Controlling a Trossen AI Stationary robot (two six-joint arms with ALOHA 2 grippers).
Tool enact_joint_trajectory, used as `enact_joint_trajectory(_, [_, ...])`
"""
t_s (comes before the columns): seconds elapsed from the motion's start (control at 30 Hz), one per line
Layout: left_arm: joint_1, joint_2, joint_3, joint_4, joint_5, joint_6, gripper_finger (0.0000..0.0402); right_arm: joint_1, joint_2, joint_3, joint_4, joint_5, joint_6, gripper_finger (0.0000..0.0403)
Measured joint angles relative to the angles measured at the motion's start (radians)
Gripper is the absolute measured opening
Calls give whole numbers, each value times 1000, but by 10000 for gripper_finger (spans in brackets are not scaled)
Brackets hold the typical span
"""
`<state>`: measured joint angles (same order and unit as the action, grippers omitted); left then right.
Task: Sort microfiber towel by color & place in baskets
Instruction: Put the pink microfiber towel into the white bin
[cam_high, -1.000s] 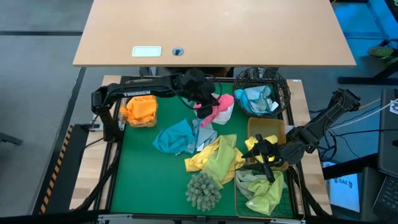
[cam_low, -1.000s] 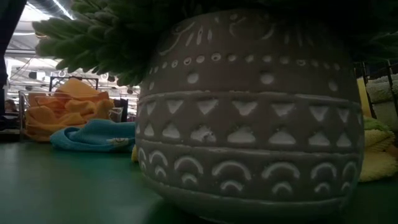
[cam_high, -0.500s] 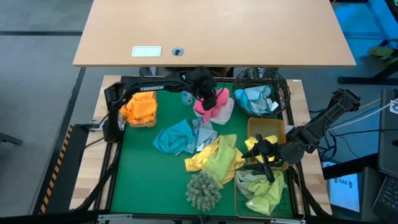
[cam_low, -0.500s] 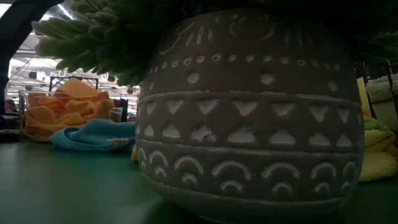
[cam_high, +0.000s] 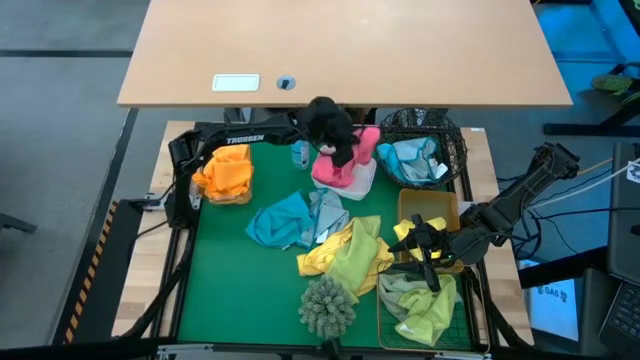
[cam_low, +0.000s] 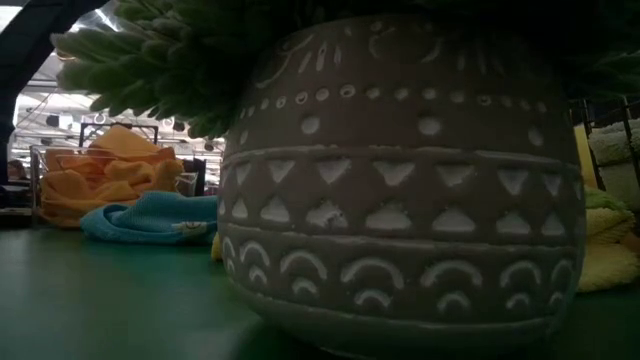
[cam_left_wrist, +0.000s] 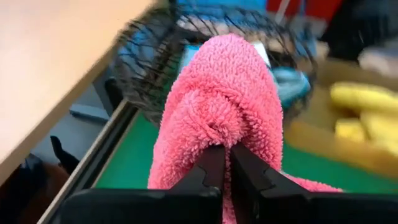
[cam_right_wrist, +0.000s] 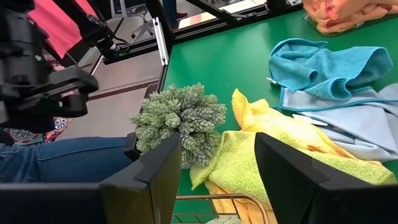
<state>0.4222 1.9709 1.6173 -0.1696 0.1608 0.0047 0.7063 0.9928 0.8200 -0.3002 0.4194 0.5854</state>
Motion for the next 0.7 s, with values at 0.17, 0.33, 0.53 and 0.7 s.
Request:
enact_joint_trajectory(0.17, [-51,0,0,-45,-67,136,4,0,0,0,-2,0,0,202])
enact_joint_trajectory(0.33, [-86,0,0,-97,-182,279,4,0,0,0,-2,0,0,202])
enact_joint_trajectory(0.53, [-96,8,-10,-155,-204,324,4,0,0,0,-2,0,0,202])
enact_joint_trajectory(0.7, [-97,31,-63,-184,-200,342,5,0,0,0,-4,0,0,202])
